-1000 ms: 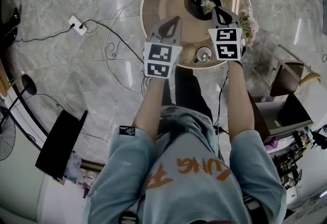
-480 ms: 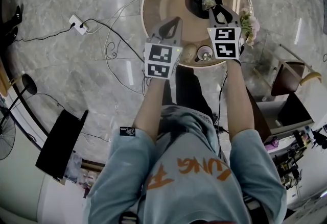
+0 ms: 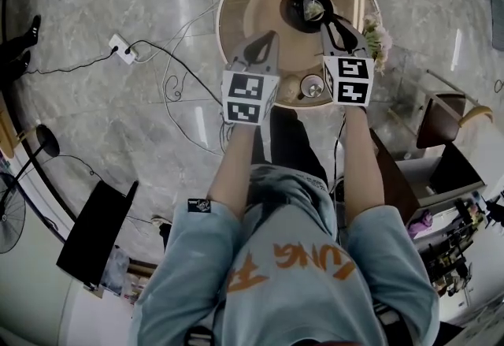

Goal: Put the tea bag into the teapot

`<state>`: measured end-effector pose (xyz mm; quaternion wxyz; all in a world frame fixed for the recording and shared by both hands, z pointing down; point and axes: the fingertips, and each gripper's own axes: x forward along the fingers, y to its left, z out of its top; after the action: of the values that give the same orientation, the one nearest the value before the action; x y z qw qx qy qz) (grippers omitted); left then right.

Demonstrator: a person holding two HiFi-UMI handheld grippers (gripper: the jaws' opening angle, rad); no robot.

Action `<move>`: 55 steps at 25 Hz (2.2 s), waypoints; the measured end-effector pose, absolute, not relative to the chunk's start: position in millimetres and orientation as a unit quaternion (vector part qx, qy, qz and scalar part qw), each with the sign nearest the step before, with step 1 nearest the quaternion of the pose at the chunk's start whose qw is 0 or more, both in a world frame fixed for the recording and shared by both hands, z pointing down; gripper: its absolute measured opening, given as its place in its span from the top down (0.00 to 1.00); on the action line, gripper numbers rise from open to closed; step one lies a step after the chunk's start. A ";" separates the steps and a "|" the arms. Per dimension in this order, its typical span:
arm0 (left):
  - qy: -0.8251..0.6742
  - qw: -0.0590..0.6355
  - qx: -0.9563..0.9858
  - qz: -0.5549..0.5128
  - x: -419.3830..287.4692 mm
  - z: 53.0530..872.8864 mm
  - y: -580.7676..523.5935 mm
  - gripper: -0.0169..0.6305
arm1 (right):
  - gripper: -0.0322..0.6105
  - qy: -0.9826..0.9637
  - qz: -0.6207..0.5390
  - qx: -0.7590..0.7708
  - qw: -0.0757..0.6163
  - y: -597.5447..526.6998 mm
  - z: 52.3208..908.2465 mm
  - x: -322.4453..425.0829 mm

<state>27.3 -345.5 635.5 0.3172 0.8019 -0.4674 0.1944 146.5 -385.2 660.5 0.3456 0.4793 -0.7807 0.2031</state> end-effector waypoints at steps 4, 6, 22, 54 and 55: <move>-0.499 0.319 0.786 0.176 16.1 616.0 -347.4 0.94 | 0.83 -0.773 0.233 0.515 0.289 -369.0 632.8 154.6; -0.513 0.315 0.780 0.172 12.3 603.0 -346.3 0.94 | 0.85 -0.761 0.249 0.540 0.260 -358.8 618.9 162.0; -0.490 0.179 0.846 0.113 6.7 468.3 -321.2 0.94 | 0.93 -0.723 0.253 0.642 0.019 -303.6 487.8 170.4; -0.491 0.024 0.871 0.007 -17.1 271.5 -344.1 0.94 | 0.93 -0.761 0.015 0.649 -0.009 -312.3 279.3 142.6; -0.493 0.022 0.870 0.006 -17.2 271.3 -344.5 0.94 | 0.93 -0.760 0.014 0.650 -0.010 -311.8 277.7 144.6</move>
<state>-17.2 -344.5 271.3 0.0225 0.8700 -0.4925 0.0061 144.6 -311.8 277.7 -0.0097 0.6496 -0.7601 0.0135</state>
